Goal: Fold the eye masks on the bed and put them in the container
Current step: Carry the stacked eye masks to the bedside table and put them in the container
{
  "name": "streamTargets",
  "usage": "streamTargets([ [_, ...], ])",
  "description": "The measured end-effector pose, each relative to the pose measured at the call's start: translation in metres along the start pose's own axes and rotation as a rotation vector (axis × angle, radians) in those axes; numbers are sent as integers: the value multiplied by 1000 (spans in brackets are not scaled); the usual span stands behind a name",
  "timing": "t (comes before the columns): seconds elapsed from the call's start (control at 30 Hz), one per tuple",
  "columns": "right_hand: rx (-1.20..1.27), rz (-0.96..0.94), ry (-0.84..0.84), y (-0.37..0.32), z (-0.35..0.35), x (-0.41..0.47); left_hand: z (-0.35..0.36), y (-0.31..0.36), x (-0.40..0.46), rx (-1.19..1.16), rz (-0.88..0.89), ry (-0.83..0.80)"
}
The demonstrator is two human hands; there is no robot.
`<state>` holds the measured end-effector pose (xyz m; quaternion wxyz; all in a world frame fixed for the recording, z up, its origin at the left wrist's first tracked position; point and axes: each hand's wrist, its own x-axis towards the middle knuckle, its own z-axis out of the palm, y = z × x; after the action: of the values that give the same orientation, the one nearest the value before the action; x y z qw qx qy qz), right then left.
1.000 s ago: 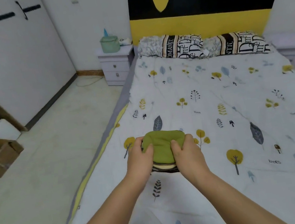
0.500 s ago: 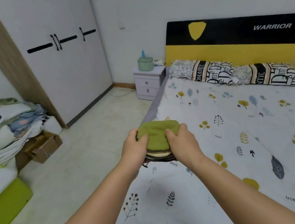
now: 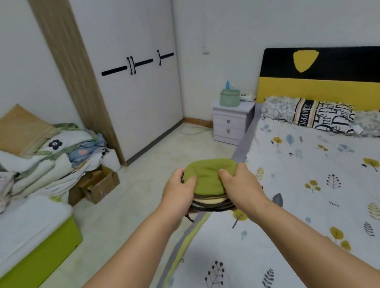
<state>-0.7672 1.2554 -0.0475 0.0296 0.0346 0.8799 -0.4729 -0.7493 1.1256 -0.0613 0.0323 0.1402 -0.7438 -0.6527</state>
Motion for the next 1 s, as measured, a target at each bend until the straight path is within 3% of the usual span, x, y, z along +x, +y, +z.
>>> streamTargets([
  [0.47, 53, 55, 5, -116, 158, 16, -188, -3, 80, 64, 31, -62],
  [1.0, 90, 87, 16, -173, 232, 143, -238, 4, 230, 94, 35, -41],
])
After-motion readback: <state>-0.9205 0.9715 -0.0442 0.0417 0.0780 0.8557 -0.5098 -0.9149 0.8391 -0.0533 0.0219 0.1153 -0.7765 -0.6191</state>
